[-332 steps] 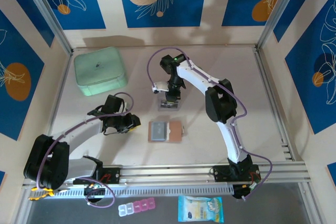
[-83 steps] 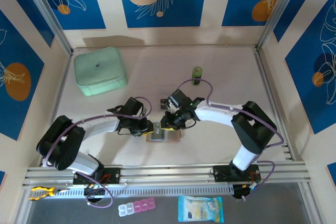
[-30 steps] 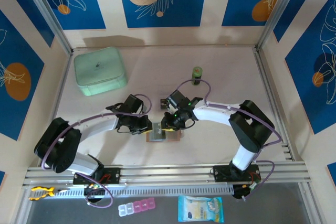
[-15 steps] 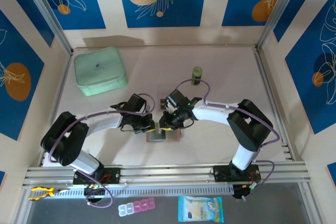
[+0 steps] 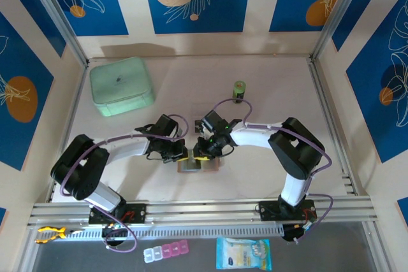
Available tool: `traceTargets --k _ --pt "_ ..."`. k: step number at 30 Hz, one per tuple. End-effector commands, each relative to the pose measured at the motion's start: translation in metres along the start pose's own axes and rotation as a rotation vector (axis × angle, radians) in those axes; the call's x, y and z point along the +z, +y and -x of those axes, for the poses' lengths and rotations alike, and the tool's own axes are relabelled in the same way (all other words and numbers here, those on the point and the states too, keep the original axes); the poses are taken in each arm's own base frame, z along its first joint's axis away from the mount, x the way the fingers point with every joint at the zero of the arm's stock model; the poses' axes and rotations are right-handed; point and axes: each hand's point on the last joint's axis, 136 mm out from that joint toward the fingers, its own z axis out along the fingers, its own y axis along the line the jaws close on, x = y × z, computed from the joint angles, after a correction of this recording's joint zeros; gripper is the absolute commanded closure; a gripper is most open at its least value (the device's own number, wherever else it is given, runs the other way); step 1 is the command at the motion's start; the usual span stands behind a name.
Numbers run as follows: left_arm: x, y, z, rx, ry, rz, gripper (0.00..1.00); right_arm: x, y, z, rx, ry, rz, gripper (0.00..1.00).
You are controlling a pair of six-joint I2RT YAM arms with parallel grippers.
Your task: Take the credit cards out of the card holder
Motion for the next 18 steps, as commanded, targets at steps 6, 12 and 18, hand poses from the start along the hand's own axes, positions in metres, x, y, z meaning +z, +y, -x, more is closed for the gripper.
traceTargets --k 6,12,18 --pt "-0.002 0.002 -0.003 0.010 0.009 0.026 0.99 -0.017 0.003 0.002 -0.014 -0.024 -0.029 0.76" --pt "-0.009 -0.009 0.001 0.022 -0.001 0.002 0.98 -0.026 0.014 0.002 -0.027 -0.034 0.030 0.76" --pt "-0.010 -0.021 0.000 0.041 0.005 -0.013 0.99 -0.029 0.004 0.001 -0.009 -0.041 0.018 0.76"
